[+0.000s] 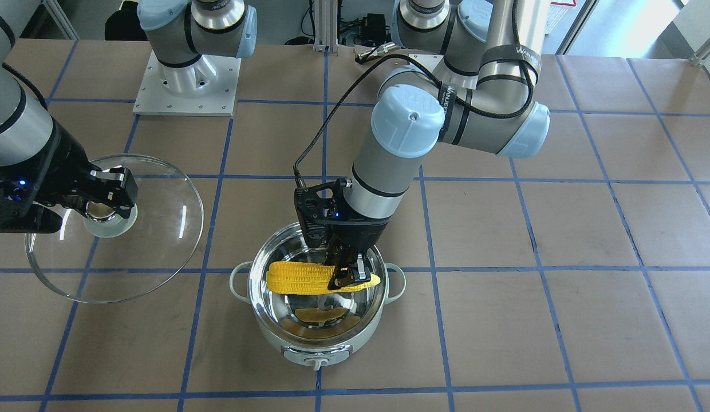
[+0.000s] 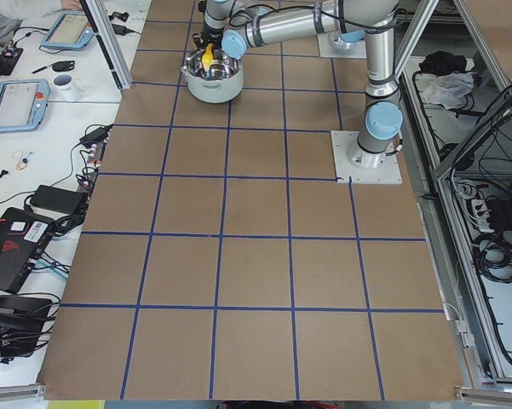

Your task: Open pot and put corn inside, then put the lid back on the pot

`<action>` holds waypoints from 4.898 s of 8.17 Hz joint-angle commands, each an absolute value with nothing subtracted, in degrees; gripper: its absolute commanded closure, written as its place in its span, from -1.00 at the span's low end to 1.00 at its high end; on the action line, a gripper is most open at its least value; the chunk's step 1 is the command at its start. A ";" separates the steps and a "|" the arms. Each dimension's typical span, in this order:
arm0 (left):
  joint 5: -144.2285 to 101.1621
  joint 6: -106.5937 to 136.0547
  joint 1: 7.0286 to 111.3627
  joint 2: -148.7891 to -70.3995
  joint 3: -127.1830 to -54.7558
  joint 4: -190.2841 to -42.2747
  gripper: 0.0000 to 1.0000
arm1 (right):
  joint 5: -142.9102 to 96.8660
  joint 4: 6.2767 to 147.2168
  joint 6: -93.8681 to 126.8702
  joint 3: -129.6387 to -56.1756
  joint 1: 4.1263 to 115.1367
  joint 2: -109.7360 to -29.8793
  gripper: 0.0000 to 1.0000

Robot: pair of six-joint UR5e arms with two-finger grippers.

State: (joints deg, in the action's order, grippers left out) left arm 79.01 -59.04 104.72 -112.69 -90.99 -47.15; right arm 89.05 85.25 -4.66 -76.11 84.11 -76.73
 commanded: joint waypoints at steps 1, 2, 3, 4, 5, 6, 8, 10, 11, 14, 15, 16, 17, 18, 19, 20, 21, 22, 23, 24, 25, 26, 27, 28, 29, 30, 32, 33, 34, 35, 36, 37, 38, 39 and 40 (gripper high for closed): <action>79.45 -58.97 104.94 -116.27 -91.05 -46.76 1.00 | 89.03 85.17 -4.66 -76.11 84.11 -76.73 0.85; 79.54 -58.89 104.94 -116.37 -91.05 -46.76 1.00 | 88.77 85.25 -4.66 -76.11 84.11 -76.73 0.85; 80.06 -58.54 104.94 -116.37 -91.05 -46.84 0.30 | 88.60 85.25 -4.57 -76.11 84.11 -76.73 0.85; 80.50 -55.84 104.94 -116.19 -90.97 -46.85 -0.78 | 88.59 85.25 -4.57 -76.11 84.11 -76.73 0.85; 81.38 -53.11 105.12 -115.58 -90.88 -47.37 -1.00 | 88.59 85.25 -4.57 -76.11 84.11 -76.73 0.85; 84.52 -52.83 105.90 -115.05 -90.53 -47.63 -1.00 | 88.59 85.25 -4.66 -76.11 84.11 -76.73 0.85; 85.17 -52.56 105.91 -112.43 -90.44 -49.20 -1.00 | 88.59 85.17 -4.57 -76.11 84.11 -76.82 0.85; 84.73 -52.47 105.03 -106.47 -90.26 -55.10 -1.00 | 87.72 85.17 -3.52 -76.11 84.37 -77.25 0.85; 84.73 -51.77 104.77 -102.78 -90.09 -59.20 -1.00 | 86.50 85.34 -0.73 -76.29 84.90 -77.26 0.86; 80.63 -45.38 94.18 -95.73 -90.09 -69.40 -1.00 | 82.30 91.12 9.11 -76.20 92.00 -75.77 0.85; 78.86 -41.09 90.22 -94.41 -90.09 -72.04 -1.00 | 81.40 94.36 11.66 -76.11 94.11 -74.72 0.85; 79.19 -32.69 87.74 -93.00 -90.09 -73.29 -1.00 | 80.08 97.35 14.91 -76.03 96.92 -73.14 0.85; 79.19 -28.17 86.58 -92.38 -90.09 -75.48 -1.00 | 79.29 100.78 18.94 -76.03 100.08 -71.21 0.85; 79.97 -24.64 85.27 -91.85 -90.00 -78.80 -1.00 | 75.36 103.94 24.20 -76.03 102.46 -69.45 0.85; 82.33 -17.30 83.17 -91.58 -90.00 -79.62 -1.00 | 72.89 105.98 26.08 -76.03 103.09 -68.04 0.85; 84.53 -15.75 82.19 -90.89 -90.26 -79.80 -1.00 | 72.25 106.26 27.15 -76.03 103.18 -67.59 0.86; 88.21 -15.65 81.31 -90.53 -90.44 -83.20 -1.00 | 70.77 106.87 27.68 -76.11 103.18 -66.80 0.86; 90.77 -14.51 80.34 -90.53 -90.44 -84.10 -1.00 | 70.75 107.48 28.21 -75.94 103.18 -65.14 0.85; 90.09 -10.85 79.90 -90.88 -90.53 -84.11 -1.00 | 70.84 107.75 28.82 -76.02 103.18 -64.26 0.85; 89.83 -5.16 79.98 -91.14 -90.79 -83.42 -1.00 | 71.45 107.75 28.83 -76.03 103.18 -63.90 0.85; 89.91 -1.44 79.98 -91.66 -90.88 -82.89 -1.00 | 71.63 107.75 28.92 -76.03 103.18 -63.46 0.85; 89.83 -0.71 80.07 -91.93 -91.05 -81.66 -1.00 | 71.89 107.67 29.18 -76.03 103.18 -63.20 0.85; 89.82 -0.62 80.59 -92.02 -91.05 -81.65 -1.00 | 73.72 107.67 29.09 -76.03 103.18 -63.19 0.85; 89.74 -0.53 80.68 -92.02 -91.05 -81.65 -1.00 | 74.09 107.49 29.09 -76.11 103.18 -63.02 0.85; 89.65 -0.18 80.86 -92.20 -91.05 -81.39 -1.00 | 74.96 107.40 29.09 -76.20 103.18 -63.02 0.85; 85.56 0.43 80.95 -92.02 -90.88 -81.21 -1.00 | 74.97 107.32 29.18 -76.20 103.18 -63.02 0.85; 83.67 0.79 81.03 -91.85 -91.05 -81.39 -1.00 | 74.97 106.79 29.18 -76.29 103.18 -63.02 0.85; 83.93 0.70 81.04 -91.67 -91.14 -81.82 -1.00 | 74.45 106.79 29.61 -76.38 103.18 -63.02 0.85; 83.94 0.62 81.12 -91.58 -91.14 -82.09 -1.00 | 74.18 106.70 31.27 -76.46 103.62 -63.10 0.85; 84.20 0.18 81.38 -91.50 -91.14 -82.26 -1.00 | 74.09 106.61 31.64 -76.38 103.97 -63.19 0.85; 85.94 0.18 82.87 -91.49 -91.23 -82.35 -1.00 | 74.00 106.44 32.08 -76.38 103.97 -63.28 0.85; 87.00 0.70 84.53 -91.49 -91.14 -82.09 -1.00 | 74.09 106.26 31.99 -76.46 103.97 -63.19 0.85; 87.10 0.79 84.99 -91.58 -91.23 -82.09 -1.00 | 74.18 105.74 31.38 -76.46 103.97 -63.19 0.85; 86.84 0.88 85.16 -91.67 -91.32 -82.09 -1.00 | 74.18 105.47 31.29 -76.64 103.97 -63.11 0.85; 87.01 0.79 85.86 -91.76 -91.58 -82.09 -1.00 | 74.44 105.47 31.20 -76.90 103.97 -63.11 0.85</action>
